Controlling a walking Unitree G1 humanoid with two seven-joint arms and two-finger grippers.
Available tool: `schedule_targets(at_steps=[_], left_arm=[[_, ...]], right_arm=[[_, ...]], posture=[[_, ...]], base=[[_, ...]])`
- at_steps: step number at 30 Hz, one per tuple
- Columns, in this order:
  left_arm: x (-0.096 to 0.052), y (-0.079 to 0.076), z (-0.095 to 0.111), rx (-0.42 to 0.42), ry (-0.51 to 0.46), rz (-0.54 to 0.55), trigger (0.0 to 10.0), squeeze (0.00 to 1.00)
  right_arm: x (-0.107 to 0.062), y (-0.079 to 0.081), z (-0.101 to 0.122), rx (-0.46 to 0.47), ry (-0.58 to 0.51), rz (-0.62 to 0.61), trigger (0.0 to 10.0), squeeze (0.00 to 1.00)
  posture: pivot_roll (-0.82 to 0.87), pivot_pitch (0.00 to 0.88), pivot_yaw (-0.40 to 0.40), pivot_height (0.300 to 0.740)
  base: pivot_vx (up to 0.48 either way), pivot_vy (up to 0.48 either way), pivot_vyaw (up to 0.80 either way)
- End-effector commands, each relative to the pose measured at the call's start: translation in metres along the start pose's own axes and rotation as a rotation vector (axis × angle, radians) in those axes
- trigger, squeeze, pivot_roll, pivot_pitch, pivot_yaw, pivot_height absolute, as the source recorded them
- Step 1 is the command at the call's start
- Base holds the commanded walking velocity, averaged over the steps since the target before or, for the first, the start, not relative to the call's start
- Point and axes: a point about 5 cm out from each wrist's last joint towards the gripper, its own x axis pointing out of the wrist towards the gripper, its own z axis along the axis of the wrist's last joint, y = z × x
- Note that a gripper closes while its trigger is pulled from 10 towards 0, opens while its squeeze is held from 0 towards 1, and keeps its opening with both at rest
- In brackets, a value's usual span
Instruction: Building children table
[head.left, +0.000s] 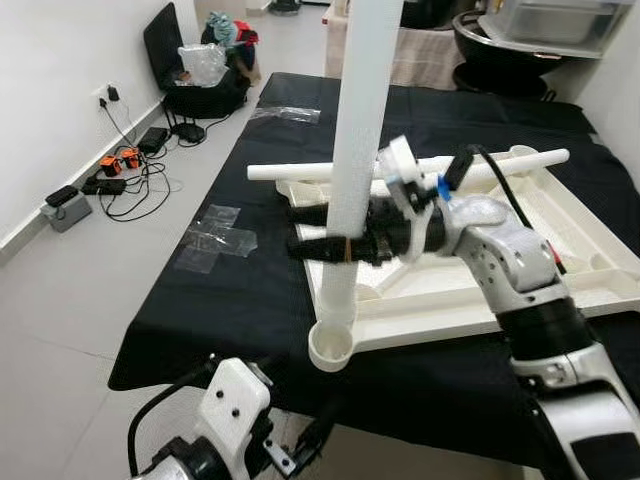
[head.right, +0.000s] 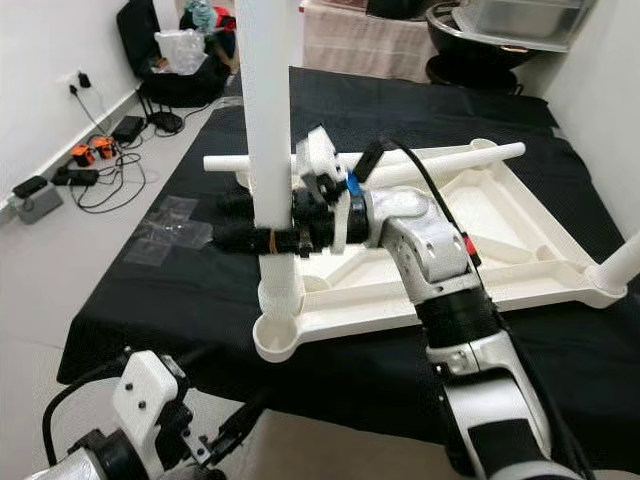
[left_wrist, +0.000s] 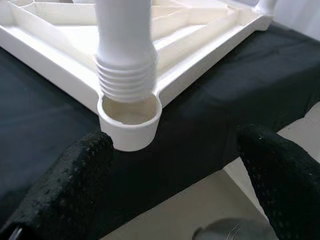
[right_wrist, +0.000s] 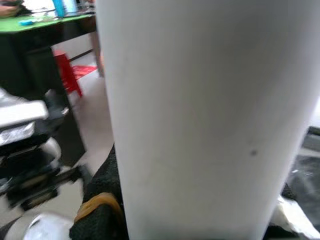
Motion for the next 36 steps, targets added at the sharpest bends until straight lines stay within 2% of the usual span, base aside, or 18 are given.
schedule_targets(at_steps=[1,12,17,24,31,36], left_arm=[[-0.003,0.000,0.002,0.007,0.003,-0.014,10.0,0.00],[0.001,0.007,0.005,0.035,-0.001,-0.009,10.0,0.00],[0.001,0.008,0.005,0.044,-0.003,-0.006,10.0,0.00],[0.003,0.011,0.005,0.052,-0.005,0.008,10.0,0.00],[0.005,0.012,0.006,0.056,-0.010,0.015,10.0,0.00],[0.005,0.012,0.006,0.058,-0.012,0.027,10.0,0.00]], right_arm=[[-0.002,0.004,0.002,-0.021,0.024,0.034,10.0,0.00],[-0.001,0.006,-0.004,-0.011,0.016,-0.009,10.0,0.00],[0.006,0.020,-0.008,0.039,-0.001,0.061,10.0,0.00],[0.011,0.026,-0.011,0.051,-0.011,0.074,10.0,0.00],[0.020,0.023,-0.009,0.058,-0.058,0.042,10.0,0.00],[0.013,0.031,0.005,0.143,-0.150,0.117,10.0,0.00]], posture=[[0.10,0.167,-0.044,0.740],[0.11,0.160,-0.025,0.740],[0.11,0.158,-0.026,0.740],[0.11,0.152,-0.028,0.740],[0.11,0.150,-0.033,0.740],[0.11,0.144,-0.042,0.740]], base=[[0.000,0.000,0.00],[0.000,0.000,0.00],[0.000,0.000,0.00],[0.000,0.000,0.00],[0.000,0.000,0.00],[0.000,0.000,0.00]])
